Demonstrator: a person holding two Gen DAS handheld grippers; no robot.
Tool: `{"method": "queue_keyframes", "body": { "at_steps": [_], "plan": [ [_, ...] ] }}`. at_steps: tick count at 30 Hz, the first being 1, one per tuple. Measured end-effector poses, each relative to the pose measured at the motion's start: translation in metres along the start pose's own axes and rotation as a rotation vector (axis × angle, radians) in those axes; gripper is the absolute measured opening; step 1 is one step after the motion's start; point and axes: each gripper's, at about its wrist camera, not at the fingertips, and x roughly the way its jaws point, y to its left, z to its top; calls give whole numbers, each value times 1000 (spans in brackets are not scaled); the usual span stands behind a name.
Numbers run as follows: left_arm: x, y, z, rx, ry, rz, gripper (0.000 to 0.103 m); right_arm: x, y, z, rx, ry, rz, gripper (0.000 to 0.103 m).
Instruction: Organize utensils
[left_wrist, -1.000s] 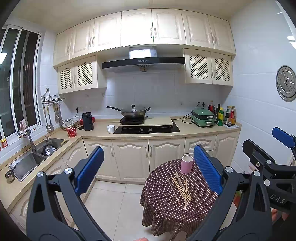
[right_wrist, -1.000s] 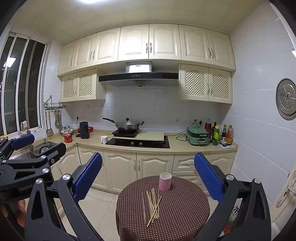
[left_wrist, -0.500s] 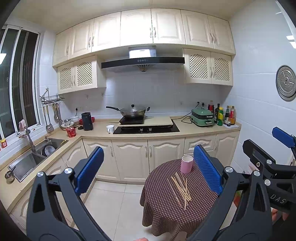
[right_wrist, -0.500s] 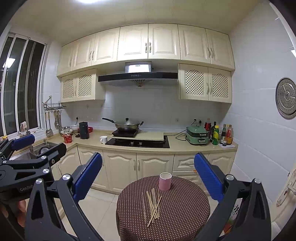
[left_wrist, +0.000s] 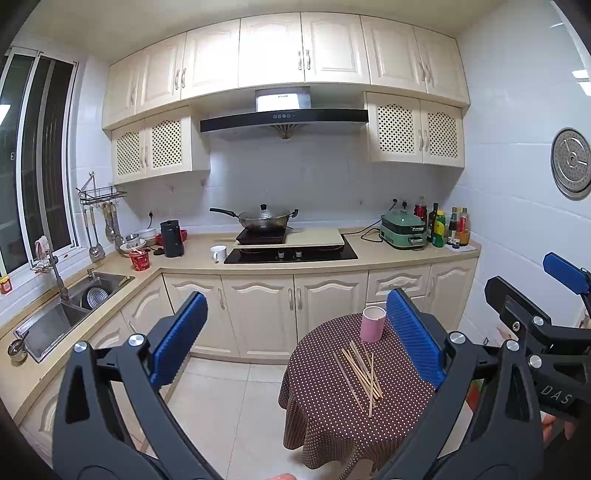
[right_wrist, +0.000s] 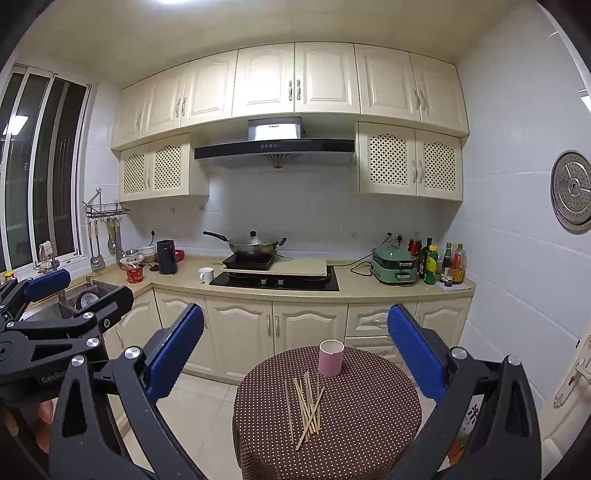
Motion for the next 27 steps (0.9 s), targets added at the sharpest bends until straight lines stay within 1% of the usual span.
{"method": "queue_keyframes", "body": {
  "at_steps": [5, 20, 27],
  "plan": [
    [3, 1, -6, 3, 3, -5, 96, 4, 2, 0, 7, 5, -7, 96],
    [27, 6, -6, 8, 22, -67, 96, 17, 5, -1, 24, 23, -61, 96],
    [40, 9, -7, 18, 28, -77, 96, 28, 6, -3, 33, 36, -71, 96]
  ]
}}
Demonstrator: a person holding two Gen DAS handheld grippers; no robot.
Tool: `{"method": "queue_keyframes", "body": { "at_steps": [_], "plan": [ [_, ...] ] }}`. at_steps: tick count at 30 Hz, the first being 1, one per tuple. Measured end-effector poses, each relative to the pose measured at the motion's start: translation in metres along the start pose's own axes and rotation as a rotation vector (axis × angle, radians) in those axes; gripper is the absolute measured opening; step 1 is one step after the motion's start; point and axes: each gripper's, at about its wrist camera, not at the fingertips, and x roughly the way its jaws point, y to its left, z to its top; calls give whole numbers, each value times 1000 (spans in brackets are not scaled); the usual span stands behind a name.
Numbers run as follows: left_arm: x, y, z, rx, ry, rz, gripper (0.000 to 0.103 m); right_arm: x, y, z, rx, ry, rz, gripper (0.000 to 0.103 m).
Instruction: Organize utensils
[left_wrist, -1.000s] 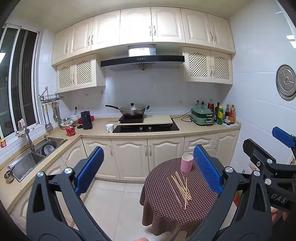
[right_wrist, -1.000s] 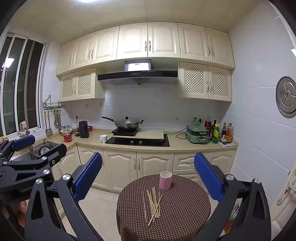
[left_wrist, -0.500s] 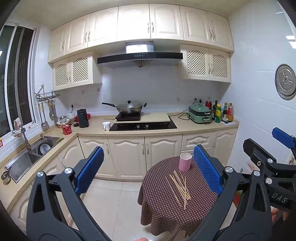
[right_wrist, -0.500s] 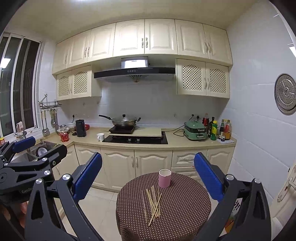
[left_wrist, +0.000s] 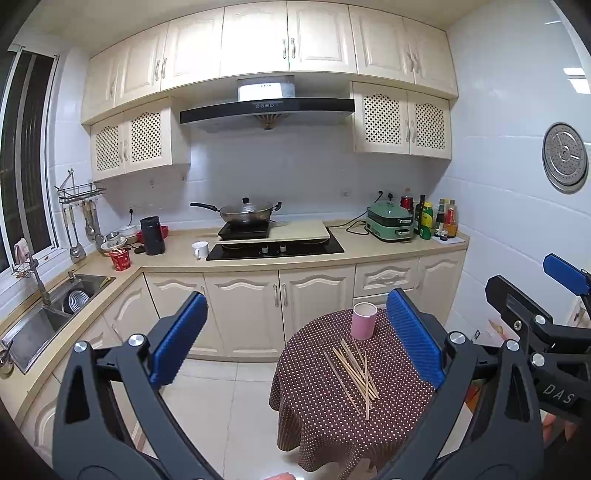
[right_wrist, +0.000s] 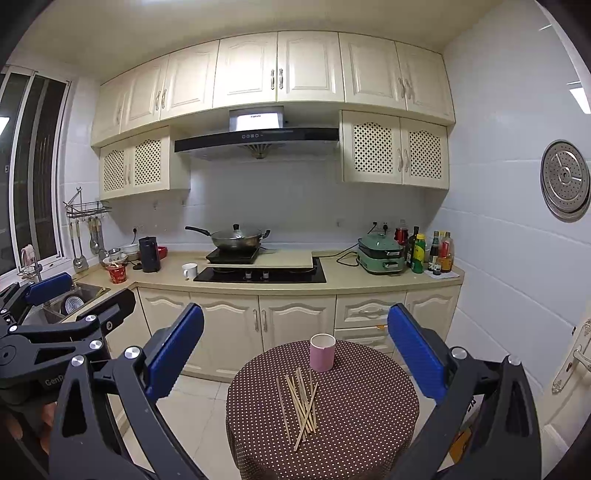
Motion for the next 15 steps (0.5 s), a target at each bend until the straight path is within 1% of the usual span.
{"method": "queue_keyframes", "body": {
  "at_steps": [9, 15],
  "plan": [
    [24, 6, -4, 9, 32, -2, 96, 25, 3, -3, 12, 36, 6, 96],
    [57, 7, -10, -3, 80, -8, 96, 56, 3, -9, 5, 85, 13, 96]
  ]
}}
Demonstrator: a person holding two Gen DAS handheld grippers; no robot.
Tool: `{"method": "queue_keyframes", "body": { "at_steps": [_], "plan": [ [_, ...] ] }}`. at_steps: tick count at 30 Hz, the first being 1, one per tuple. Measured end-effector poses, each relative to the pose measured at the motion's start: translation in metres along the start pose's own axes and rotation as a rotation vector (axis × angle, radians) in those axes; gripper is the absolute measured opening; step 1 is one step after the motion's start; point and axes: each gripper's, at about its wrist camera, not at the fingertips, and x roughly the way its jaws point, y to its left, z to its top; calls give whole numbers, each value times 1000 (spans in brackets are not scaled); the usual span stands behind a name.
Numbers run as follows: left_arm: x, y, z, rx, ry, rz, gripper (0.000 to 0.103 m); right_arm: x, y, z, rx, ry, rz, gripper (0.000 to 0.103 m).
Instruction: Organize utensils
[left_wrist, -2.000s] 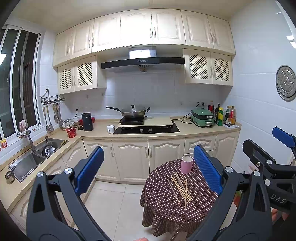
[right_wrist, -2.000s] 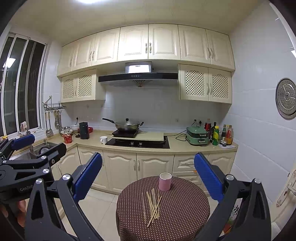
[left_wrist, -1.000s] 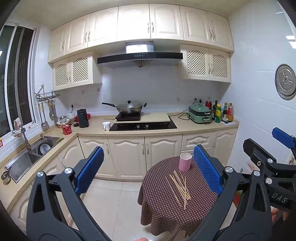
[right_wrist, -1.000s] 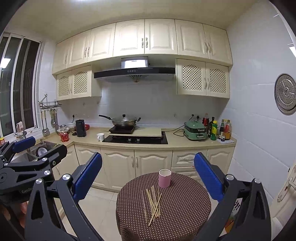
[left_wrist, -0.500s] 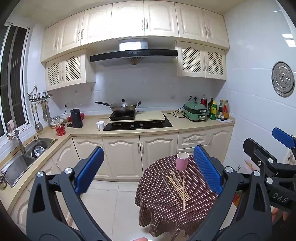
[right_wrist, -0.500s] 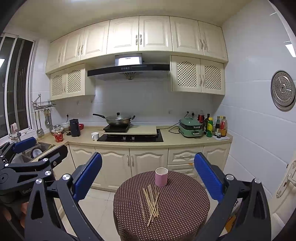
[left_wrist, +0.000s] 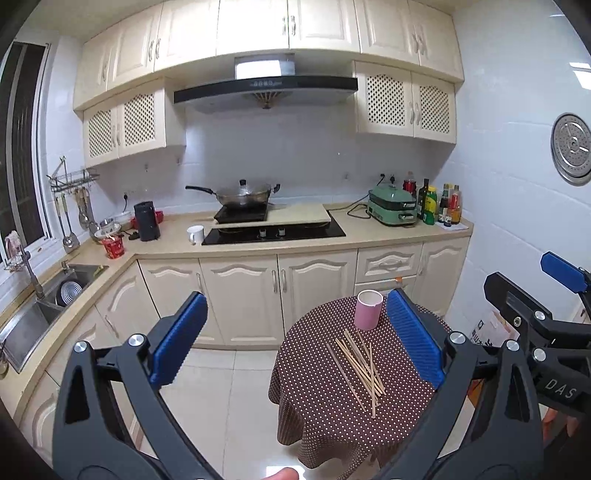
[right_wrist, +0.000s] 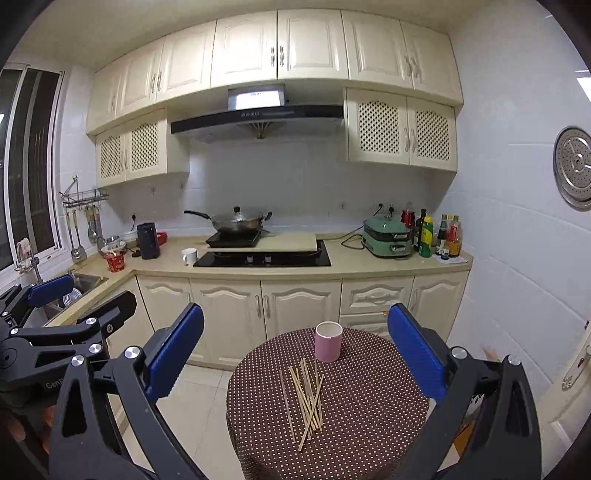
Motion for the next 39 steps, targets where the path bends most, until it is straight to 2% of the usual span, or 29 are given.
{"method": "queue_keyframes", "body": {
  "at_steps": [6, 12, 18, 22, 29, 31, 32, 34, 39],
  "plan": [
    [53, -2, -10, 4, 88, 3, 96, 54, -11, -10, 10, 96, 54, 96],
    [137, -10, -22, -18, 243, -35, 96, 133, -29, -28, 15, 230, 91, 96],
    [251, -26, -47, -23, 465, -24, 96, 232, -65, -57, 16, 409, 97, 96],
    [334, -44, -81, -50, 646, -38, 96, 298, -97, -92, 15, 556, 92, 96],
    [430, -70, -141, -44, 856, -33, 95, 384, -143, -142, 98, 788, 119, 94],
    [448, -73, -158, -45, 897, -24, 95, 406, -148, -158, 110, 853, 140, 89],
    [457, -74, -166, -43, 923, -13, 91, 415, -151, -162, 111, 872, 146, 83],
    [474, -73, -178, -50, 974, -4, 85, 434, -150, -177, 117, 932, 170, 78],
    [504, -72, -201, -60, 1051, 7, 75, 463, -144, -203, 132, 1049, 243, 59]
  ]
}}
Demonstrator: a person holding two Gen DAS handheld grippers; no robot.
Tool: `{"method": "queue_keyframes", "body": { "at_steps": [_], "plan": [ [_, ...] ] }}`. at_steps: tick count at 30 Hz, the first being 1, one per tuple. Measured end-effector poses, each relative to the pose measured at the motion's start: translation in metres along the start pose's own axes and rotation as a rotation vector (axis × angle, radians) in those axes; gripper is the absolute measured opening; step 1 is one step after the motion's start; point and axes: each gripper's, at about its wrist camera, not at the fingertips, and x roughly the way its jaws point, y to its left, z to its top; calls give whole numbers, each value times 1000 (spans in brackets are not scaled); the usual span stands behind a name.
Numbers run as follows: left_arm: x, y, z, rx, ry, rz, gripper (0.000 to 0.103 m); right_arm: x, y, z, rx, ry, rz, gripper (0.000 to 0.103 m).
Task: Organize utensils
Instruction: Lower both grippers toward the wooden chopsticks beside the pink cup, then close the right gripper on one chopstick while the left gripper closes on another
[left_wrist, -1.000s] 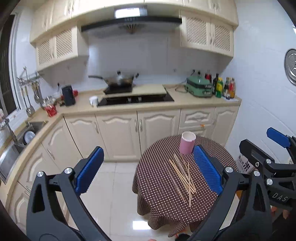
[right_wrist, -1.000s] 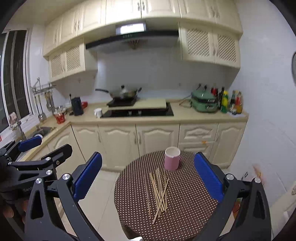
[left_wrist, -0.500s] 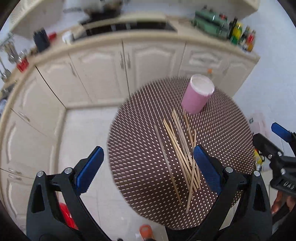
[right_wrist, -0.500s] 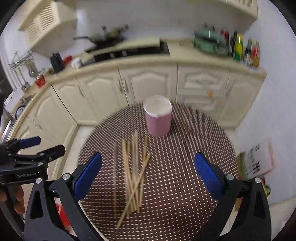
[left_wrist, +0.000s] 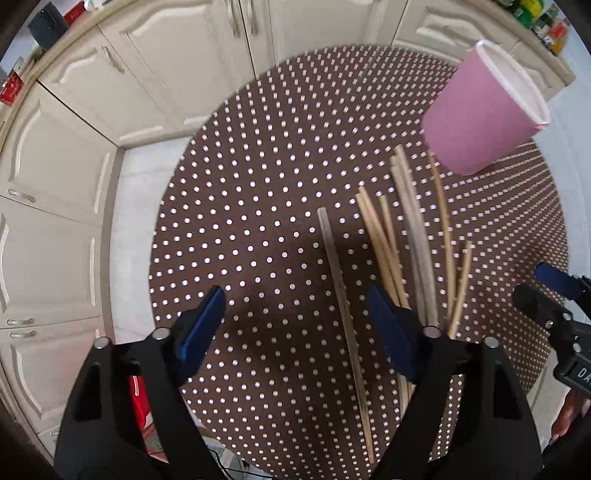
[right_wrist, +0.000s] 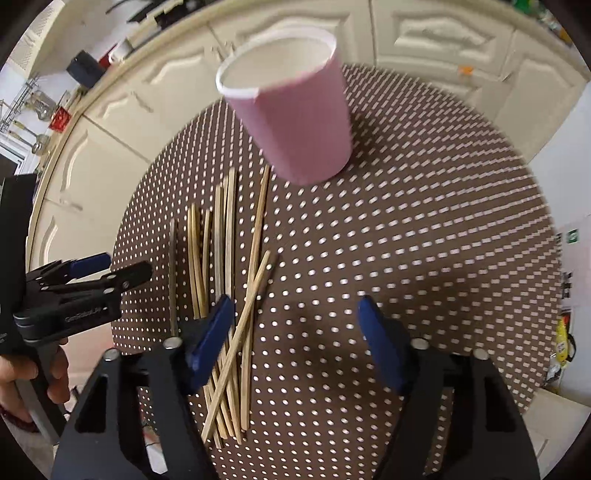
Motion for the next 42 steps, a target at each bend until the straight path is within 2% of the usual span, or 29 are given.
{"method": "queue_keyframes", "body": {
  "at_steps": [5, 8, 11, 15, 17, 19, 21, 23, 27, 30, 36, 42],
  "plan": [
    [18, -5, 7, 13, 32, 2, 61, 22, 3, 12, 6, 80, 76, 43],
    [29, -2, 12, 18, 54, 7, 56, 30, 5, 19, 3, 101, 94, 35],
    [40, 4, 16, 0, 59, -25, 56, 36, 7, 25, -7, 118, 99, 24],
    [57, 4, 22, 3, 53, -33, 49, 39, 4, 26, 13, 133, 120, 8],
    [58, 3, 22, -2, 41, -48, 32, 41, 4, 27, 17, 129, 123, 8],
    [53, 4, 20, -11, 36, -70, 24, 38, 3, 25, 26, 121, 134, 6],
    [53, 6, 19, -21, 35, -90, 11, 36, 7, 23, 34, 109, 140, 5],
    [50, 9, 17, -37, 28, -124, 9, 27, 5, 20, 41, 92, 144, 4],
    [28, 8, 11, -24, -11, -174, 6, 1, 8, 19, 40, 26, 148, 4],
    [-4, 9, 7, 0, -65, -216, 6, -26, 13, 18, 41, -42, 156, 4],
    [-94, 15, -3, 48, -219, -320, 6, -95, 25, 10, 29, -212, 162, 4],
    [-167, 9, -6, 90, -382, -378, 6, -149, 36, 2, 15, -365, 155, 4]
  ]
}}
